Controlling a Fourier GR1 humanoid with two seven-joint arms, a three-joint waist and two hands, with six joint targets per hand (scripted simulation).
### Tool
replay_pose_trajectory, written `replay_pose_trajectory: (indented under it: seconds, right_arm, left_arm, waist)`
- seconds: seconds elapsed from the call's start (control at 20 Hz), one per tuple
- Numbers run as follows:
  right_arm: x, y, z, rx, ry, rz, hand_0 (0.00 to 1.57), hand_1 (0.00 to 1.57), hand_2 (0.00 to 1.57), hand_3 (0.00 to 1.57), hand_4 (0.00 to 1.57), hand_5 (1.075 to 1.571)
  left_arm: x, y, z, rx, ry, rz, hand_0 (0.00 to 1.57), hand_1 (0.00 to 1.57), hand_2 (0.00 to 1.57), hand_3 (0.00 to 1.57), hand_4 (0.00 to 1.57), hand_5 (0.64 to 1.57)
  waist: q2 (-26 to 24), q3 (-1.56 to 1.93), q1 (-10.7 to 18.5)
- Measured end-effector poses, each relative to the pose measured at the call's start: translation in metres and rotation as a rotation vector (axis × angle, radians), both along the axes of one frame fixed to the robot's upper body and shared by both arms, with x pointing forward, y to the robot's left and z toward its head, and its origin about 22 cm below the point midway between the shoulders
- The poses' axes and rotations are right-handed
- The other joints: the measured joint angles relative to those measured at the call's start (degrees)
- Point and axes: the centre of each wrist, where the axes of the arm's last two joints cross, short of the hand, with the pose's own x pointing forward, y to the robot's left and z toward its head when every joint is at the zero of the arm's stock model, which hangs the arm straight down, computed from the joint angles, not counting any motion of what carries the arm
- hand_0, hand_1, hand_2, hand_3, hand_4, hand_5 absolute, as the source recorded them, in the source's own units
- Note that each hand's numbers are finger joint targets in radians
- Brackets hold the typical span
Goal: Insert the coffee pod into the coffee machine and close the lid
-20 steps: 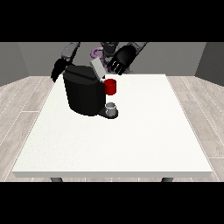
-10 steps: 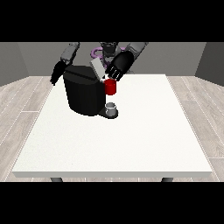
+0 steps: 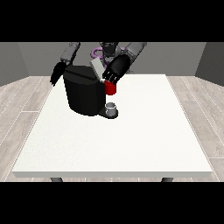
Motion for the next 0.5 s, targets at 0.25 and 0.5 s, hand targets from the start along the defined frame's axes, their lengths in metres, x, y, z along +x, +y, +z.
replay_pose_trajectory:
  seconds: [0.25,0.5]
  right_arm:
    - [0.001,0.002,0.005,-0.010,-0.007,0.000,0.00,0.00,0.00,0.00,0.00,1.571]
    - [-0.001,0.008,0.000,-0.002,0.011,-0.003,0.00,0.00,0.00,0.00,0.00,1.571]
  left_arm:
    - [-0.001,0.009,0.011,-0.002,-0.027,0.005,1.22,1.22,1.26,1.21,0.38,1.571]
    - [0.000,0.005,0.008,-0.006,-0.041,0.002,1.20,1.20,1.22,1.17,0.36,1.571]
  waist:
    - [0.97,-0.01,-0.20]
    - [0.45,-0.01,-0.17]
